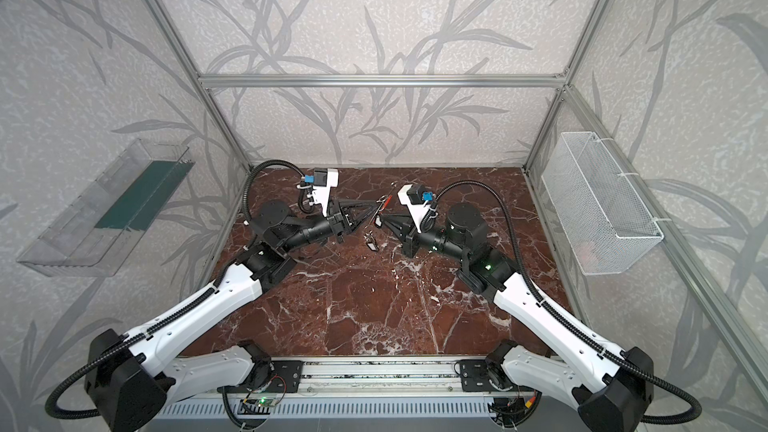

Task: Put the keys on the keyring

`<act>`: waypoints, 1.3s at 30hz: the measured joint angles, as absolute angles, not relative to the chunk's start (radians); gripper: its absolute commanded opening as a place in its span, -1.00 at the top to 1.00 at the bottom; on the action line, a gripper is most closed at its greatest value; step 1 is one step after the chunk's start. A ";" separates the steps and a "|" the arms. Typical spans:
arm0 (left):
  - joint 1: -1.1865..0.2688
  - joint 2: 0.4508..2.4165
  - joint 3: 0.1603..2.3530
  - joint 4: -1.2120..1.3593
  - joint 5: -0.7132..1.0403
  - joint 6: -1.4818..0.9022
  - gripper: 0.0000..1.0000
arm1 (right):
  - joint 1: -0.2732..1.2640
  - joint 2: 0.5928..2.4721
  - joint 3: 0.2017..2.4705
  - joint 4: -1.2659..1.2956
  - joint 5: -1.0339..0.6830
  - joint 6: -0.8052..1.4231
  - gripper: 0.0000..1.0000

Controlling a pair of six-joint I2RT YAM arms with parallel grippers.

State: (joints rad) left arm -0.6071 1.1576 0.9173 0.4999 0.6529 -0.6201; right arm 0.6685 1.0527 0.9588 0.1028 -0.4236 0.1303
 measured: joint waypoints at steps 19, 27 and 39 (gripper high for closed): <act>-0.607 1.158 0.917 0.477 0.656 -0.595 1.00 | 0.637 1.050 0.981 0.084 -0.428 0.130 1.00; -0.607 1.149 0.917 0.409 0.646 -0.540 1.00 | 0.619 1.033 0.982 0.066 -0.432 0.129 1.00; -0.608 1.148 0.917 0.360 0.648 -0.511 1.00 | 0.614 1.018 0.997 0.023 -0.439 0.118 1.00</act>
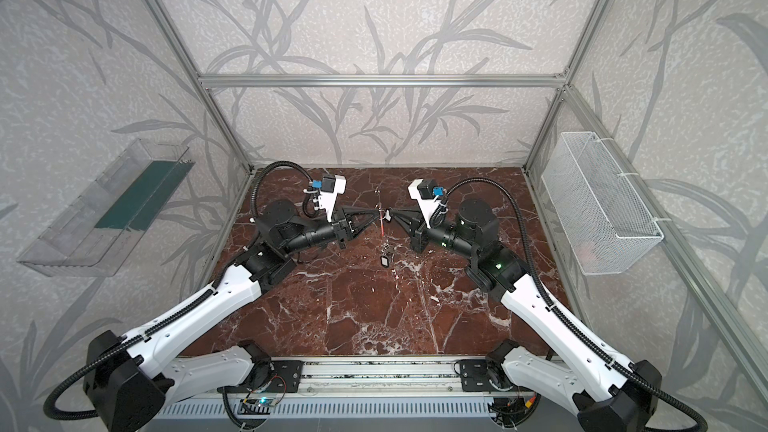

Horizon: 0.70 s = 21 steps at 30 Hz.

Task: Put the keys on the keyring

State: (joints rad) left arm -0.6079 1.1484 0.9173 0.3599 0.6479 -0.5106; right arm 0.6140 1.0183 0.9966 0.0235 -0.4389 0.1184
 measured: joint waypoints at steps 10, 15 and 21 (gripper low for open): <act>-0.609 1.147 0.918 0.356 0.688 -0.505 1.00 | 0.614 1.022 1.036 -0.035 -0.447 0.080 1.00; -0.613 1.154 0.933 0.348 0.720 -0.506 1.00 | 0.614 1.031 1.050 -0.037 -0.454 0.076 1.00; -0.614 1.160 0.942 0.311 0.727 -0.500 0.63 | 0.614 1.042 1.065 -0.069 -0.450 0.059 1.00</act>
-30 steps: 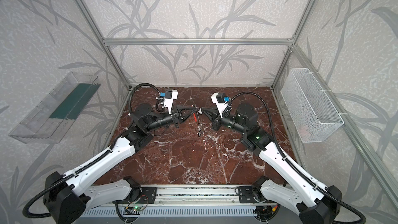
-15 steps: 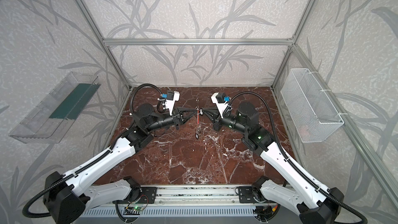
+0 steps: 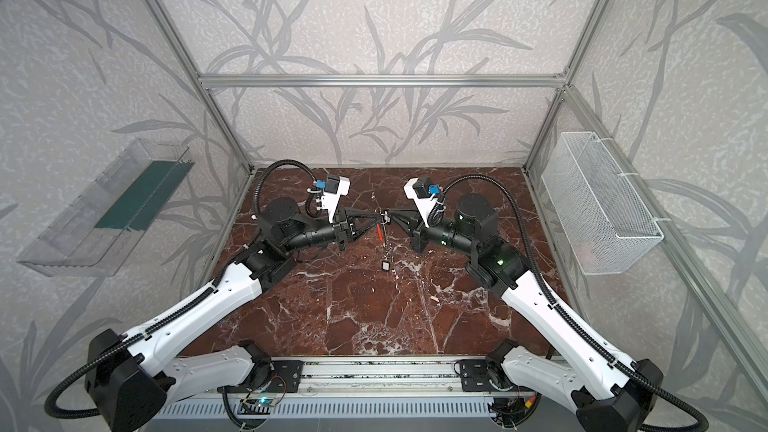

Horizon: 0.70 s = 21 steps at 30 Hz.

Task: Put the keys on the keyring

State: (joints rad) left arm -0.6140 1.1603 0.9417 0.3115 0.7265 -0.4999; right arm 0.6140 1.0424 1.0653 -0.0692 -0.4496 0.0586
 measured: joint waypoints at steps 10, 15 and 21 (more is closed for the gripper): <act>-0.611 1.074 0.939 0.187 0.571 -0.425 -0.32 | 0.613 1.066 1.114 -0.157 -0.405 0.003 1.00; -0.606 0.979 0.908 0.136 0.439 -0.393 -0.81 | 0.613 1.136 1.152 -0.204 -0.378 -0.030 1.00; -0.606 0.850 0.851 0.066 0.293 -0.373 -0.98 | 0.613 1.269 1.193 -0.236 -0.363 -0.063 1.00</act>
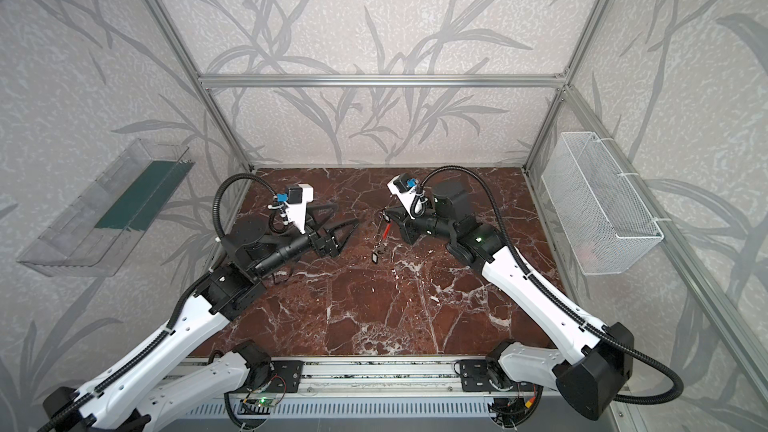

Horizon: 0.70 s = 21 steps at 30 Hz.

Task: Put the keys on the keyring

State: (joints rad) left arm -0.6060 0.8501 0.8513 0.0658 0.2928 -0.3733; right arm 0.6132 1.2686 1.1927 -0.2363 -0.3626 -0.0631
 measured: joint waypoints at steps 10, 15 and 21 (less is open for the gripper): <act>-0.606 0.641 0.797 -0.071 0.140 -0.358 -0.98 | 0.617 1.623 1.420 -0.270 -0.320 -0.059 1.00; -0.606 0.550 0.763 -0.133 0.094 -0.361 -0.98 | 0.621 1.845 1.614 -0.283 -0.311 -0.046 1.00; -0.606 0.463 0.754 -0.204 0.049 -0.370 -0.98 | 0.623 2.093 1.870 -0.334 -0.296 -0.035 1.00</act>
